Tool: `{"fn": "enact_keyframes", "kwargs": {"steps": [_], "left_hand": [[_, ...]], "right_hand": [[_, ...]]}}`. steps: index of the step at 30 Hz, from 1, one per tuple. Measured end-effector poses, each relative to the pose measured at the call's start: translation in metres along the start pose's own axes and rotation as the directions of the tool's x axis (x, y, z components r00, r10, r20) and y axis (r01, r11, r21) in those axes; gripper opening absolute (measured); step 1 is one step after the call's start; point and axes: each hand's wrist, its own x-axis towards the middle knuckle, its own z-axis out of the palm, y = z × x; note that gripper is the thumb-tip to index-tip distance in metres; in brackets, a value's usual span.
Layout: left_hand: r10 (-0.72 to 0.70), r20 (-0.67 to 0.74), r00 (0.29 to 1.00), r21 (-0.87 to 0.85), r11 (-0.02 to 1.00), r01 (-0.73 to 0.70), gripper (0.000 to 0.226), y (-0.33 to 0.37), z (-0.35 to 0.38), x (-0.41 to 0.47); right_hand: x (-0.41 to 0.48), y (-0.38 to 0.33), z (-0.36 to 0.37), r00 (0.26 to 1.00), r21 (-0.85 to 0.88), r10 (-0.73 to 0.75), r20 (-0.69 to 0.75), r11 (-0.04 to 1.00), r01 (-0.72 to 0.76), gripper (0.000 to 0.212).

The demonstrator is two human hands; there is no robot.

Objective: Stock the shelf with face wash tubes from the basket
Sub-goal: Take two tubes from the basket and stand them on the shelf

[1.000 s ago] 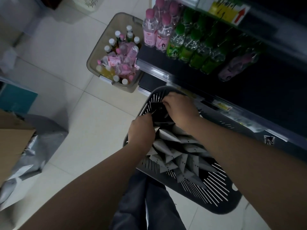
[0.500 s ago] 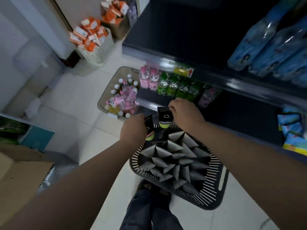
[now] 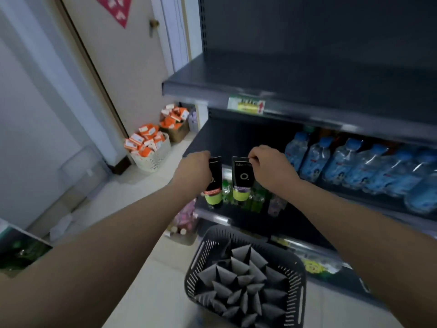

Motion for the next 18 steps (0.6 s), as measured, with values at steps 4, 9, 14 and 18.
{"fn": "enact_keyframes", "kwargs": {"steps": [4,9,14,18], "left_hand": [[0.07,-0.099,0.993,0.012,0.998,-0.069,0.015,0.02,-0.049,0.022],[0.144,-0.153,0.978,-0.026,0.988,-0.149,0.021,0.041,-0.107,0.047],[0.24,-0.202,0.95,-0.022,0.968,-0.249,0.017,0.054,-0.148,0.076],[0.3,-0.237,0.924,0.004,0.951,-0.308,0.023,0.059,-0.177,0.111]], "right_hand": [[0.002,-0.015,-0.05,0.996,-0.015,-0.019,-0.085,1.0,0.018,0.02],[0.019,-0.036,-0.102,0.979,-0.032,-0.032,-0.204,0.999,0.026,0.018],[0.044,-0.051,-0.146,0.953,-0.017,-0.001,-0.302,1.0,-0.005,0.017],[0.073,-0.058,-0.176,0.927,0.044,0.056,-0.371,0.998,-0.043,0.017]]}}
